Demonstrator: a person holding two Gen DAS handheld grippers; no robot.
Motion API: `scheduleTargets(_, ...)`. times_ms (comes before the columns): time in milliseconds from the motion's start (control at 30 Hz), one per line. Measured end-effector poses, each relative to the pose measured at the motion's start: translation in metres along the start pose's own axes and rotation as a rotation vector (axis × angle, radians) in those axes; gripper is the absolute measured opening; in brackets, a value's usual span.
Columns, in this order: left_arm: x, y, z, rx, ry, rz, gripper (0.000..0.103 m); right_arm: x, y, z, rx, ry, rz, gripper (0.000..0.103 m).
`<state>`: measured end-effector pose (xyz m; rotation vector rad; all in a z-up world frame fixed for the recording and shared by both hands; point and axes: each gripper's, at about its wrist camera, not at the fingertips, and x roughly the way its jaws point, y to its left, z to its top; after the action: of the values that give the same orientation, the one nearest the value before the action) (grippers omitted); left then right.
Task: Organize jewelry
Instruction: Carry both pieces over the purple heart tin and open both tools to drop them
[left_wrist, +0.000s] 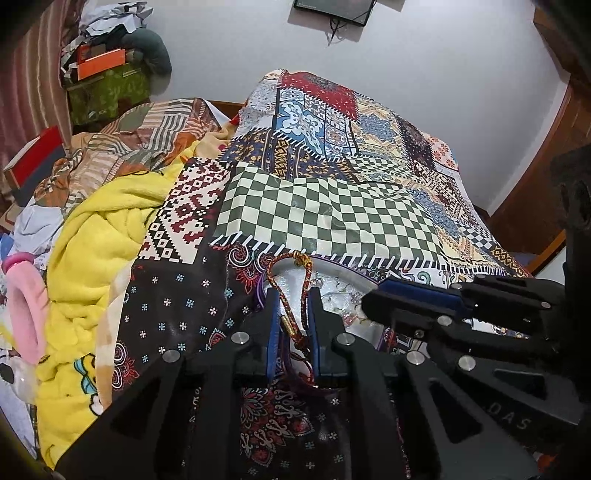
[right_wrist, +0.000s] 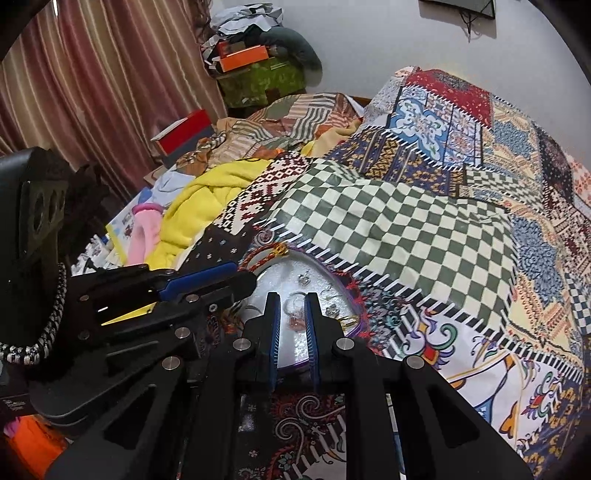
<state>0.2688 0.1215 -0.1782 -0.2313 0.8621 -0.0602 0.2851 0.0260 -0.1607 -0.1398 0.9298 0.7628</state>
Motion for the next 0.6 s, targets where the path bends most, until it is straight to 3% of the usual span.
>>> scheduleTargets(100, 0.0, 0.002, -0.002, -0.012, 0.002, 0.0, 0.024, -0.001, -0.004, 0.0, 0.01, 0.004, -0.015, 0.017)
scheduleTargets(267, -0.001, -0.001, -0.002, -0.01, 0.005, -0.008, 0.025, -0.009, -0.008, 0.0, 0.029, -0.006, -0.015, 0.019)
scheduleTargets(333, -0.003, -0.004, -0.002, -0.006, 0.0, -0.004, 0.036, -0.014, -0.009, 0.001, 0.034, -0.017, -0.016, 0.019)
scheduleTargets(433, -0.008, -0.007, -0.002, 0.001, -0.017, 0.007, 0.044, -0.023, -0.009, 0.003, 0.037, -0.04, -0.029, 0.019)
scheduleTargets(600, -0.023, -0.008, 0.0, 0.004, -0.044, 0.037, 0.045, -0.039, -0.005, 0.004, 0.037, -0.075, -0.03, 0.019)
